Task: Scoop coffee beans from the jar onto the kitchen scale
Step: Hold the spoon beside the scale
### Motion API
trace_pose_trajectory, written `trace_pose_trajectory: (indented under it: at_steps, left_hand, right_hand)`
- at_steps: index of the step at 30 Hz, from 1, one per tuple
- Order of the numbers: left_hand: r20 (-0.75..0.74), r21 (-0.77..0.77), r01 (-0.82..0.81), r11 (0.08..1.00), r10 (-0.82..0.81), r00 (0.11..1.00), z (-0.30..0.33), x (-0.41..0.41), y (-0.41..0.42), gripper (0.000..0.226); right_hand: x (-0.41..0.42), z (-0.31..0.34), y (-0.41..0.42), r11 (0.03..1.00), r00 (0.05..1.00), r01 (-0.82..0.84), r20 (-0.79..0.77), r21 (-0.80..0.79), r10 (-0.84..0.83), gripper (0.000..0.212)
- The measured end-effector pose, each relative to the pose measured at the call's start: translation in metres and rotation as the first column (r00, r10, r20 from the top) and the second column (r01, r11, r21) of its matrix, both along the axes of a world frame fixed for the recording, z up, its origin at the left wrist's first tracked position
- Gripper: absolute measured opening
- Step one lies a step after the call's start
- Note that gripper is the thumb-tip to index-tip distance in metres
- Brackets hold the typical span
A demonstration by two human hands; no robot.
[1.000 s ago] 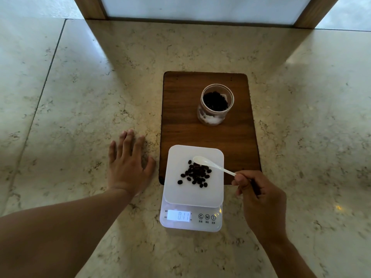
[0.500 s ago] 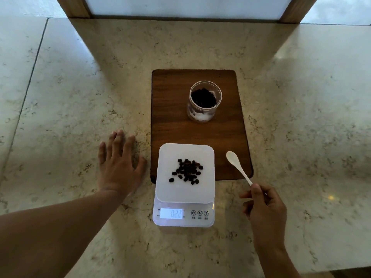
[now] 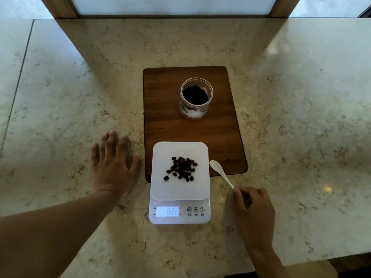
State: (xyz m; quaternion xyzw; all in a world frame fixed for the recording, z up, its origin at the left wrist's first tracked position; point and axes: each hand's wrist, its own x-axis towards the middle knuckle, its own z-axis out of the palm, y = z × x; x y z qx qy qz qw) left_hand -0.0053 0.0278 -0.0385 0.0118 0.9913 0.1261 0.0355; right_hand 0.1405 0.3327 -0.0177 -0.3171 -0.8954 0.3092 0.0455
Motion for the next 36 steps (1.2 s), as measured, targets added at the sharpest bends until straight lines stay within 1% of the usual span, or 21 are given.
trace_pose_trajectory:
  at_steps: [4,13,18,20,24,29,31,33,36]
  left_hand:
    - [-0.002,0.002,-0.009,1.000,0.009,1.000,-0.002,-0.001,0.000,0.070]
    - [0.007,-0.002,-0.010,1.000,0.010,1.000,-0.001,-0.001,0.000,0.070]
    - [0.005,0.012,-0.014,1.000,0.014,1.000,-0.004,-0.002,-0.001,0.069]
    - [0.004,0.010,-0.015,1.000,0.015,1.000,-0.006,-0.001,-0.002,0.069]
    - [0.004,0.013,-0.020,1.000,0.020,1.000,-0.007,0.000,-0.003,0.070]
    - [-0.005,0.036,0.003,0.999,-0.003,1.000,-0.003,0.001,-0.007,0.076]
    - [0.028,0.053,0.019,0.998,-0.021,0.999,0.001,0.001,-0.008,0.078]
    - [0.121,0.091,0.014,0.996,-0.025,0.992,0.005,-0.004,-0.009,0.077]
    - [0.265,0.087,-0.013,0.996,-0.010,0.964,0.019,-0.002,-0.007,0.072]
  right_hand:
    - [-0.001,0.000,-0.002,0.999,0.999,-0.024,0.037,0.030,0.023,0.008]
    - [-0.006,0.002,-0.004,0.992,0.991,-0.127,0.048,-0.004,0.127,0.005]
    - [-0.013,0.006,-0.002,0.993,0.994,-0.105,0.026,-0.052,0.107,0.004]
    - [-0.016,0.007,0.000,0.992,0.993,-0.116,0.029,-0.047,0.117,0.006]
    - [-0.022,0.007,0.002,0.991,0.989,-0.130,0.065,-0.024,0.131,0.009]
    - [-0.028,0.009,0.004,0.989,0.982,-0.140,0.122,-0.052,0.145,0.011]
    - [-0.031,0.013,0.007,0.984,0.971,-0.170,0.163,-0.052,0.176,0.012]
    - [-0.036,0.016,0.012,0.979,0.958,-0.192,0.202,-0.070,0.202,0.014]
    - [-0.044,0.021,0.017,0.965,0.926,-0.250,0.272,-0.084,0.263,0.020]
